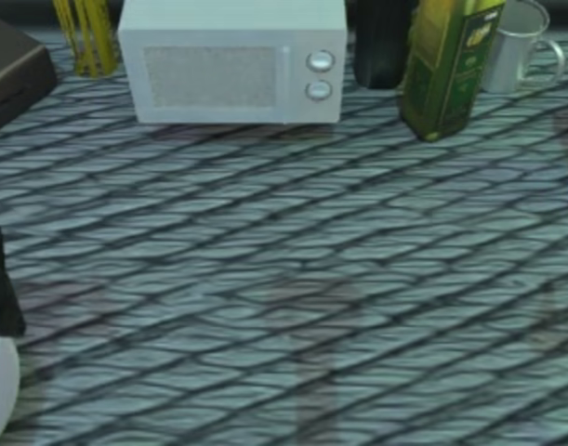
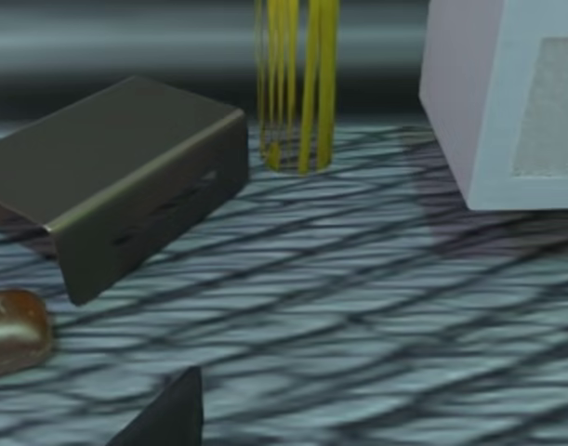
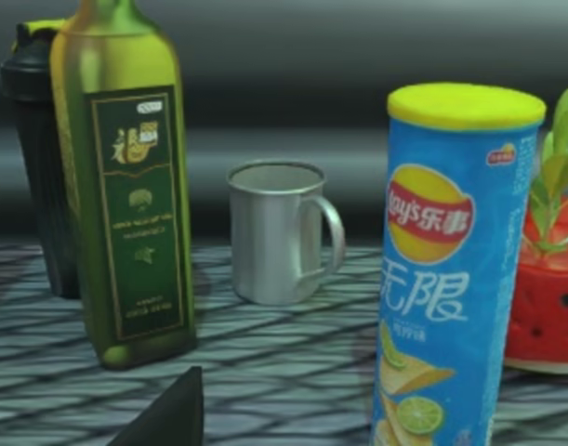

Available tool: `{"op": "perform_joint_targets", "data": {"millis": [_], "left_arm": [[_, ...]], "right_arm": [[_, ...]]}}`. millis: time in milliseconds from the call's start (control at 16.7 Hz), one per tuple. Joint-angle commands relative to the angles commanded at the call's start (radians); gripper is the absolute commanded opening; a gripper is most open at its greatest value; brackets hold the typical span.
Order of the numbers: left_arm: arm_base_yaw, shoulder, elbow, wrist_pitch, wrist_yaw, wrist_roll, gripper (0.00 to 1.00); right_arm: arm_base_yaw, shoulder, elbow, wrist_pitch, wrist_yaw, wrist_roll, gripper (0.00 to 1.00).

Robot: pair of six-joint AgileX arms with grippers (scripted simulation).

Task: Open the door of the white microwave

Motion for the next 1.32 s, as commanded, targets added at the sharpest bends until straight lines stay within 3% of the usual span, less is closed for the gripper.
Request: {"op": "perform_joint_targets", "data": {"millis": [420, 1020, 1320], "left_arm": [[-0.144, 0.509, 0.641, -0.322, -0.046, -0.092, 1.00], [-0.377, 1.393, 1.847, -0.752, -0.131, -0.368, 1.00], [-0.466, 1.830, 2.297, -0.978, -0.190, -0.478, 1.00]], "right_arm": [[0.000, 0.000, 0.000, 0.000, 0.000, 0.000, 1.00], [0.000, 0.000, 0.000, 0.000, 0.000, 0.000, 1.00], [0.000, 0.000, 0.000, 0.000, 0.000, 0.000, 1.00]]}}
